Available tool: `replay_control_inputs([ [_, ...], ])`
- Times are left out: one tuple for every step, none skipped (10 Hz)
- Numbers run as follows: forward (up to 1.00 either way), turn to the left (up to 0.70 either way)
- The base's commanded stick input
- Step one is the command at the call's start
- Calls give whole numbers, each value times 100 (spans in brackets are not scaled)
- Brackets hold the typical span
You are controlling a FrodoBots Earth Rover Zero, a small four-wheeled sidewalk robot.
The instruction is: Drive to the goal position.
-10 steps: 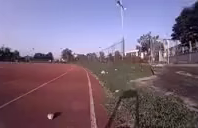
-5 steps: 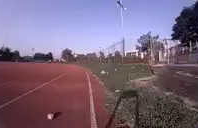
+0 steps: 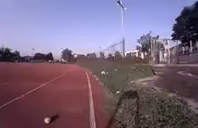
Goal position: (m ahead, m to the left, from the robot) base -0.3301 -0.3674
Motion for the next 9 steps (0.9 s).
replay_control_inputs([
  [45,0],
  [45,0],
  [45,0],
  [45,0],
  [45,0],
  [45,0],
  [45,0],
  [45,0],
  [0,0],
])
